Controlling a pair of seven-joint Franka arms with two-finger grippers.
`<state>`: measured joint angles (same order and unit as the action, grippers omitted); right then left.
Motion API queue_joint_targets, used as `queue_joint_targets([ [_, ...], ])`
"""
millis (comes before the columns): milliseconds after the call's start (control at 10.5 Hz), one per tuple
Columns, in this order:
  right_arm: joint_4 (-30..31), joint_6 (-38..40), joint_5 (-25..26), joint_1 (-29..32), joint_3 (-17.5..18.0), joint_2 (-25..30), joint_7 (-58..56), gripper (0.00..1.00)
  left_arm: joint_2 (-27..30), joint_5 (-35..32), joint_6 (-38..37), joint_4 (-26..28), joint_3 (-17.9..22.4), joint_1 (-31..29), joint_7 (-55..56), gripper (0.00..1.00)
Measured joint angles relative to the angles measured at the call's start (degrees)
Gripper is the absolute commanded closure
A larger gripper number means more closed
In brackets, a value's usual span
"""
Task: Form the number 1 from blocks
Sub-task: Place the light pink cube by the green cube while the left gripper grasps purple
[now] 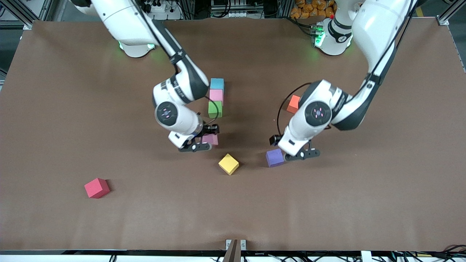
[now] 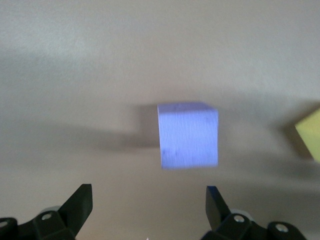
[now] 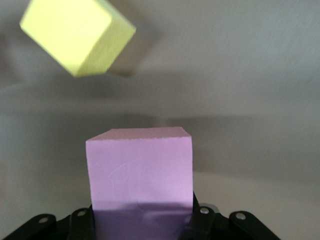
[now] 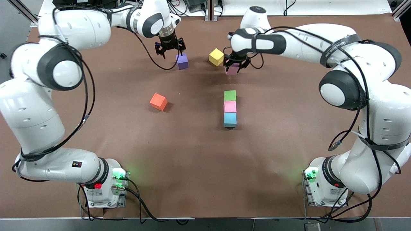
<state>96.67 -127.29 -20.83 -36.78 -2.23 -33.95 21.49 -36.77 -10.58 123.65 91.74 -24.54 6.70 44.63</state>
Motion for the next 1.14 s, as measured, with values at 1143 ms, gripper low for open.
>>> queue_joint_targets([
  [1143, 5.31, 0.94, 0.08, -5.81, -0.92, -0.04, 2.38, 0.59, -8.42, 0.0, 1.46, -9.39, 10.66, 12.56, 14.2, 0.0],
])
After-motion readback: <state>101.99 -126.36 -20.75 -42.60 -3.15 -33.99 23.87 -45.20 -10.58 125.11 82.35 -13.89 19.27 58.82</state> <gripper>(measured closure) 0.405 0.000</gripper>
